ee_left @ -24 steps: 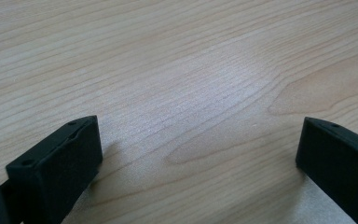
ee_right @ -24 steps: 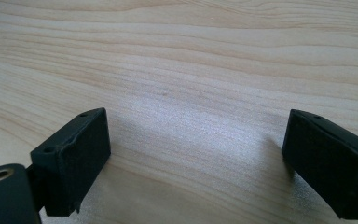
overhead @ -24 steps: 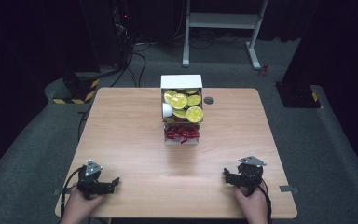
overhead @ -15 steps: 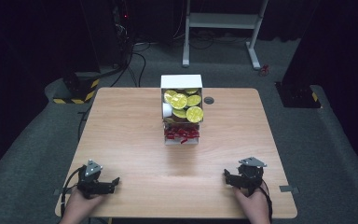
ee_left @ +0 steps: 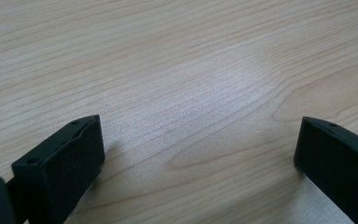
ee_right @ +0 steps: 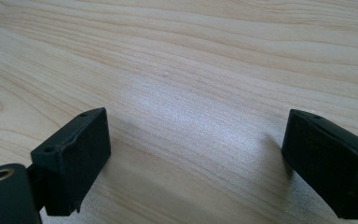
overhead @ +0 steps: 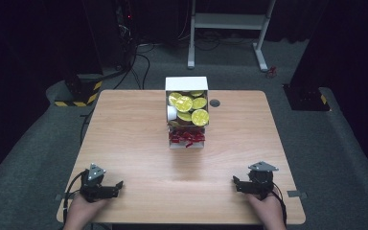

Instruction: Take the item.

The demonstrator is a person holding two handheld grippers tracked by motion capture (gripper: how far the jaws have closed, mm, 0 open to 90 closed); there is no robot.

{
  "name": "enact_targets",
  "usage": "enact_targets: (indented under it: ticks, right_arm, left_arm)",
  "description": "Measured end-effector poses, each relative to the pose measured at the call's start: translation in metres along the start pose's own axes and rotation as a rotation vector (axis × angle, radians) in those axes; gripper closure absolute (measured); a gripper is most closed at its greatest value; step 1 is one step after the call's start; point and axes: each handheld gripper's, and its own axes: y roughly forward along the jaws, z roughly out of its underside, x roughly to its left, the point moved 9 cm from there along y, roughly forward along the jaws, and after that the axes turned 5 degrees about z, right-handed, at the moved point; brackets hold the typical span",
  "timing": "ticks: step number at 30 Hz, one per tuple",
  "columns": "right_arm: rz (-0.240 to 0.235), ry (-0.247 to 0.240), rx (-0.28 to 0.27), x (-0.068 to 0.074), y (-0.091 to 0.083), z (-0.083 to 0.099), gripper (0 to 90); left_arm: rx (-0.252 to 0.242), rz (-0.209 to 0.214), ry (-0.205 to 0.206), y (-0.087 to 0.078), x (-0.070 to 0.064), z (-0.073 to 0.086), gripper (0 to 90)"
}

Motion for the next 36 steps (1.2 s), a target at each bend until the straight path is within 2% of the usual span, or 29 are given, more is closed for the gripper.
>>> enact_targets:
  ticks: [1, 2, 7, 10, 11, 14, 19, 20, 23, 30, 31, 36]
  right_arm:
    - [0.0, 0.0, 0.0, 0.0, 0.0, 0.0, 7.8]
    - [0.001, 0.005, -0.004, 0.0, 0.0, 0.0, 7.8]
    - [0.003, 0.011, -0.008, 0.001, -0.001, 0.001, 7.8]
    - [0.001, 0.005, -0.01, 0.0, -0.001, 0.001, 7.7]
    - [0.004, 0.008, -0.01, 0.001, -0.001, 0.001, 7.7]
    - [0.005, 0.008, -0.01, 0.001, 0.0, 0.001, 7.7]
    - [0.005, 0.004, -0.012, 0.0, 0.0, 0.001, 7.7]
    - [0.004, 0.004, -0.012, 0.0, 0.0, 0.001, 7.7]
    - [0.003, 0.005, -0.011, 0.001, 0.0, 0.0, 7.6]
    - [0.005, 0.008, -0.011, 0.001, 0.0, 0.0, 7.7]
    - [0.005, 0.009, -0.011, 0.001, 0.0, 0.001, 7.7]
    - [0.004, 0.008, -0.011, 0.001, 0.0, 0.0, 7.7]
  left_arm:
    - [-0.005, 0.001, -0.007, 0.0, 0.0, 0.0, 2.0]
    - [-0.02, -0.018, -0.021, -0.001, 0.002, -0.001, 6.5]
    - [-0.016, -0.021, -0.021, -0.001, 0.002, -0.001, 6.4]
    - [-0.013, -0.017, -0.015, 0.0, 0.002, -0.001, 5.9]
    - [-0.007, -0.004, -0.007, 0.0, 0.001, -0.001, 3.0]
    - [0.003, -0.009, -0.01, 0.0, 0.002, 0.0, 0.0]
    - [0.019, -0.049, -0.053, -0.002, 0.011, 0.001, 0.1]
    - [0.003, -0.05, -0.07, -0.004, 0.012, 0.001, 0.0]
    - [-0.016, -0.05, -0.074, -0.007, 0.013, -0.001, 0.0]
    - [-0.032, -0.054, -0.064, -0.015, 0.012, -0.001, 0.0]
    - [-0.042, -0.047, -0.077, -0.015, 0.011, -0.003, 0.0]
    - [-0.067, -0.031, -0.06, -0.019, 0.005, -0.008, 0.0]
